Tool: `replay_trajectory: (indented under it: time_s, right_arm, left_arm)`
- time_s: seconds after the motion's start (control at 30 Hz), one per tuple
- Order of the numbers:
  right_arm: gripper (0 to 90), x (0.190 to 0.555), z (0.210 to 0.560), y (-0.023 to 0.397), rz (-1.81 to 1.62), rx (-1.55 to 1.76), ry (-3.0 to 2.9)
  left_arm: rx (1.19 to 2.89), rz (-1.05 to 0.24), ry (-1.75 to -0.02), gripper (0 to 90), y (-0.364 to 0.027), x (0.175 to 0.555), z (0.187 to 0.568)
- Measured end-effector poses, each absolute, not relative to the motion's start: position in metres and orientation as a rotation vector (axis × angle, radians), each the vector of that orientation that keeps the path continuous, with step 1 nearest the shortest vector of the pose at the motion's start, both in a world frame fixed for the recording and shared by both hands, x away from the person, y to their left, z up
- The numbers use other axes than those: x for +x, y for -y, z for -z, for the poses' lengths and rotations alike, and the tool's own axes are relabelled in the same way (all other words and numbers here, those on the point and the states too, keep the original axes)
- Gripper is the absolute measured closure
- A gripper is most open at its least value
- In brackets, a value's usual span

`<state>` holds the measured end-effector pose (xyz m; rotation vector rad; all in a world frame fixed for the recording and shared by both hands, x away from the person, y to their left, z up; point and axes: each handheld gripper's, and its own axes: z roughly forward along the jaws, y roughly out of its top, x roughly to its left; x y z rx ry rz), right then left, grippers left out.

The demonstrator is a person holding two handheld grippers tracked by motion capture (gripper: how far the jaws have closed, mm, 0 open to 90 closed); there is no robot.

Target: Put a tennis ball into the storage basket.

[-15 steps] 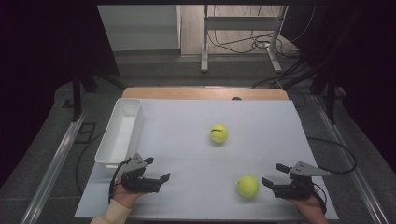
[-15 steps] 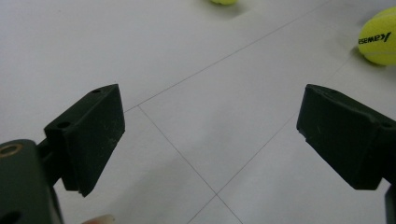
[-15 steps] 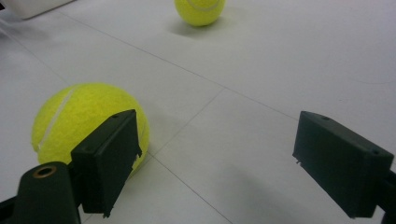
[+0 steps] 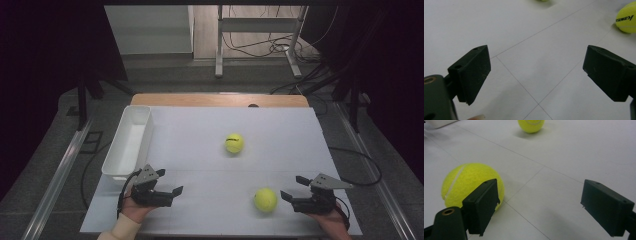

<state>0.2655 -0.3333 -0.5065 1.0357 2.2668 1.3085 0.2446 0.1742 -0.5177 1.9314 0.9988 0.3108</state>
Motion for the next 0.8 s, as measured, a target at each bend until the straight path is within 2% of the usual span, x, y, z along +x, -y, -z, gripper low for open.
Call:
replay_trajectory:
  time_s: [0.8]
  right_arm:
    - [15.6,0.268,0.508,0.333,-1.320,1.013,-2.287]
  left_arm:
    - [1.962,-0.317,-0.987,10.1,-0.148,0.254,0.498]
